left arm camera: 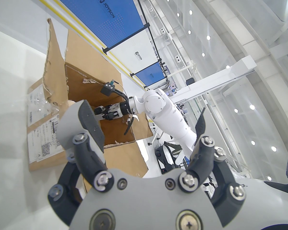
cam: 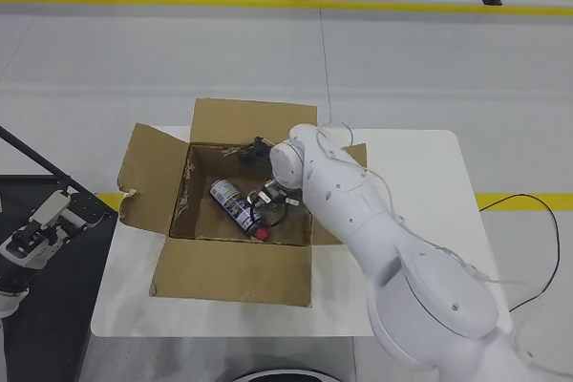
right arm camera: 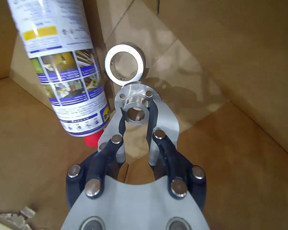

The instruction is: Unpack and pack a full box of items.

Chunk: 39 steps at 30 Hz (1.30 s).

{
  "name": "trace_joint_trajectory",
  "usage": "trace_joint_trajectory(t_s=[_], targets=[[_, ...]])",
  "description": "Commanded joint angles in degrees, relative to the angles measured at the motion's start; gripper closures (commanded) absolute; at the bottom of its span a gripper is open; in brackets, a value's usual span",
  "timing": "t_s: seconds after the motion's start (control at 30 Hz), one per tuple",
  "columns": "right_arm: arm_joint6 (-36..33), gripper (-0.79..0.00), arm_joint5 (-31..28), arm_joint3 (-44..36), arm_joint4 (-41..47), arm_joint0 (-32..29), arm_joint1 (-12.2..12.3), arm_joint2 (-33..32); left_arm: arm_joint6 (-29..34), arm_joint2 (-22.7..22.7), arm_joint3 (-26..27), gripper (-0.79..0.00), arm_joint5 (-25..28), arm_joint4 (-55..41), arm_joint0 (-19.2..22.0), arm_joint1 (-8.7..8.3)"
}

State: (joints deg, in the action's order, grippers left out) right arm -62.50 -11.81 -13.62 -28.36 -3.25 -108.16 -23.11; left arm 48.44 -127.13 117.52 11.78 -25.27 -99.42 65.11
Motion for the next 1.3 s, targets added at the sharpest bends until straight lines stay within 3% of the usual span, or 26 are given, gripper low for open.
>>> trace_joint_trajectory(t_s=[0.0,0.37,0.5,0.63,0.73,0.87,1.0,1.1,1.27], targets=[[0.25,0.0,-0.69,-0.31,0.08,0.26,0.37,-0.41,0.0,0.0,0.0,-0.785,0.0,0.0,0.0,0.0],[3.69,0.0,-11.94,-6.68,1.79,0.11,4.97,-4.64,0.0,0.0,0.0,-0.785,0.0,0.0,0.0,0.0],[5.29,0.0,-15.08,-12.68,1.79,-1.18,8.09,-7.27,0.0,0.0,0.0,-0.785,0.0,0.0,0.0,0.0],[6.28,0.0,-17.59,-22.96,1.13,-4.8,12.75,-11.9,0.0,0.0,0.0,-0.785,0.0,0.0,0.0,0.0],[5.48,0.0,-18.1,-34.97,-0.66,-10.46,17.3,-17.58,0.0,0.0,0.0,-0.785,0.0,0.0,0.0,0.0],[1.06,0.0,-16.96,-57.3,-3.93,-23.17,23.44,-28.42,0.0,0.0,0.0,-0.785,0.0,0.0,0.0,0.0],[-2.68,0.0,-17.85,-76.3,-3.86,-36.21,27.4,-39.1,0.0,0.0,0.0,-0.785,0.0,0.0,0.0,0.0],[-2.33,0.0,-21.04,-83.69,-0.85,-42.35,28.99,-45.02,0.0,0.0,0.0,-0.785,0.0,0.0,0.0,0.0],[0.51,0.0,-26.48,-88.57,4.62,-48.08,30.65,-51.91,0.0,0.0,0.0,-0.785,0.0,0.0,0.0,0.0]])
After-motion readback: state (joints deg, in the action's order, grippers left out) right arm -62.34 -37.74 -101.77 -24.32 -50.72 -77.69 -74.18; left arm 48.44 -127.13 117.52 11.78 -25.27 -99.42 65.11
